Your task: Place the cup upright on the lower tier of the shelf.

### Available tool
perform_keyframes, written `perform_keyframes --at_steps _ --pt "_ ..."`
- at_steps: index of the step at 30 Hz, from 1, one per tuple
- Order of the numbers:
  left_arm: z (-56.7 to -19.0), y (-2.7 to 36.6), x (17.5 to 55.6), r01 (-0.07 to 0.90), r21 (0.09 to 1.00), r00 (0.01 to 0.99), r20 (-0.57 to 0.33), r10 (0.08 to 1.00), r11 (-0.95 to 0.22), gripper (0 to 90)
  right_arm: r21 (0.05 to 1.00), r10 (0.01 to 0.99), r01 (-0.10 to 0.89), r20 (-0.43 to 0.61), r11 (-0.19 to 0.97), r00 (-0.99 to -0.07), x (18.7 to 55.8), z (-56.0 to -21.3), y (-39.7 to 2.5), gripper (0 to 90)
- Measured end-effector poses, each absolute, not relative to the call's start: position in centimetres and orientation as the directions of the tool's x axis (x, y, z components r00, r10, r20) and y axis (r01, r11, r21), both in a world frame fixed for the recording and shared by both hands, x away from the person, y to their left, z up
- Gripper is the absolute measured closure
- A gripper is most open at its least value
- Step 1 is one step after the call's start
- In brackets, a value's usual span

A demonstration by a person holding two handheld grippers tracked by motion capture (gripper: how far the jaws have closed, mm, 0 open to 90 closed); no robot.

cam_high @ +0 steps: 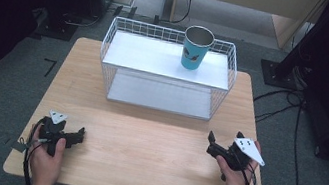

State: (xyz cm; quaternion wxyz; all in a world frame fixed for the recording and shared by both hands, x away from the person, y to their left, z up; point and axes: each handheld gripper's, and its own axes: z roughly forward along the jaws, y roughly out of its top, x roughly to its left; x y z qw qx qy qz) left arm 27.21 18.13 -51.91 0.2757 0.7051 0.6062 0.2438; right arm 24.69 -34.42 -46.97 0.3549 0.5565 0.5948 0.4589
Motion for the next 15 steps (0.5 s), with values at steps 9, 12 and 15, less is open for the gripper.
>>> perform_keyframes --at_steps 9,12,15 --pt "-51.9 18.1 27.2 0.720 0.684 0.146 0.009 0.989 -0.113 0.0 0.927 0.992 0.374 0.069 -0.025 -0.105 23.8 -48.7 -35.7 0.0" --pt "-51.9 18.1 27.2 0.721 0.684 0.146 0.009 0.989 -0.113 0.0 0.923 0.993 0.383 0.065 -0.021 -0.102 23.5 -49.1 -35.9 0.0" --pt "-51.9 18.1 27.2 0.721 0.684 0.146 0.009 0.989 -0.113 0.0 0.915 0.994 0.403 0.063 -0.022 -0.089 23.1 -49.8 -36.5 0.0"
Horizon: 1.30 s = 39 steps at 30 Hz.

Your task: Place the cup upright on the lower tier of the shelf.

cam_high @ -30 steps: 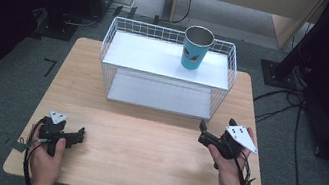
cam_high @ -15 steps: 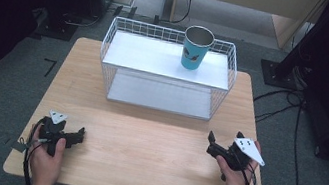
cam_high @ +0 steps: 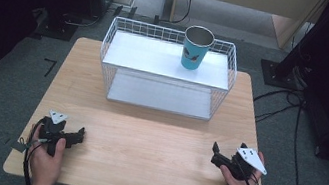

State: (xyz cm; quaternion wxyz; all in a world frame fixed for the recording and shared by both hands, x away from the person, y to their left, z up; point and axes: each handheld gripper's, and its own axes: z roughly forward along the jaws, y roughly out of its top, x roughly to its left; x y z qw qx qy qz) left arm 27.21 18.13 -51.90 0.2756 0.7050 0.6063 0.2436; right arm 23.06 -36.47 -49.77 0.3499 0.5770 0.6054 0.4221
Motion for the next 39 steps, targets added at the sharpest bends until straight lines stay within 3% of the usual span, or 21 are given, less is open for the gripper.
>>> perform_keyframes --at_steps 20,31,39 --pt "-51.9 18.1 27.2 0.721 0.684 0.146 0.009 0.989 -0.112 0.0 0.873 0.998 0.488 0.040 -0.006 -0.058 21.2 -51.9 -38.4 0.0" --pt "-51.9 18.1 27.2 0.721 0.684 0.146 0.009 0.989 -0.113 0.0 0.765 0.998 0.644 0.043 0.002 -0.055 21.0 -52.4 -39.6 0.0" --pt "-51.9 18.1 27.2 0.721 0.684 0.146 0.009 0.989 -0.113 0.0 0.711 0.999 0.703 0.029 0.006 -0.039 20.9 -52.7 -40.1 0.0"
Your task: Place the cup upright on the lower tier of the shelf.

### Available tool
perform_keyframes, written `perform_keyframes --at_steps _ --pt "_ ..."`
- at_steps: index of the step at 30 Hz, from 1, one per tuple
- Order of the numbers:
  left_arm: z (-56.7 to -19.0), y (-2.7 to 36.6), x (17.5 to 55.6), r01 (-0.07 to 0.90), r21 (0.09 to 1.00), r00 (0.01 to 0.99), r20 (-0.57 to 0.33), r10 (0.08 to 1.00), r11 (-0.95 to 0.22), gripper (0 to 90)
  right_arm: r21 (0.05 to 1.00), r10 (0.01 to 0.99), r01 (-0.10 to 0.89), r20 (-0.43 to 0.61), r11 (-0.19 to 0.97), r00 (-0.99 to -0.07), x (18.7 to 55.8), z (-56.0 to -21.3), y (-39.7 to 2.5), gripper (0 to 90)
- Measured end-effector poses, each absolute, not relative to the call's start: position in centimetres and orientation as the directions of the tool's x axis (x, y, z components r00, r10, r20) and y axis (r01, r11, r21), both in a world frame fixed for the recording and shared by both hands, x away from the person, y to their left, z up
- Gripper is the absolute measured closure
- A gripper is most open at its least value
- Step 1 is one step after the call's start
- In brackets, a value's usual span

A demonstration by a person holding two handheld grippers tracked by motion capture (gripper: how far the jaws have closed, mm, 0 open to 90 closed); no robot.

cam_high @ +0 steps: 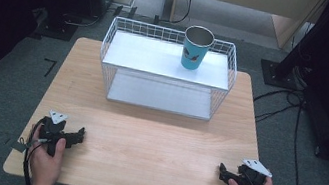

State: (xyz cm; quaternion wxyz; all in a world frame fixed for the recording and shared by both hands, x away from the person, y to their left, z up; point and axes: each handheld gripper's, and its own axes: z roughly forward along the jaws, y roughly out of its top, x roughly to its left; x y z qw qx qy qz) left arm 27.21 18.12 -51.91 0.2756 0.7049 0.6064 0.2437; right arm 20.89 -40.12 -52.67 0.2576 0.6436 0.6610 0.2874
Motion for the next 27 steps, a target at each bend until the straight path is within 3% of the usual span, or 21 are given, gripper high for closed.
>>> perform_keyframes --at_steps 11,27 --pt "-51.9 18.1 27.2 0.720 0.684 0.146 0.009 0.989 -0.112 0.0 0.710 0.995 0.702 0.023 0.052 -0.098 20.2 -52.7 -41.0 0.0" --pt "-51.9 18.1 27.2 0.720 0.685 0.146 0.009 0.989 -0.112 0.0 0.710 0.995 0.702 0.027 0.047 -0.094 19.9 -52.7 -41.3 0.0"
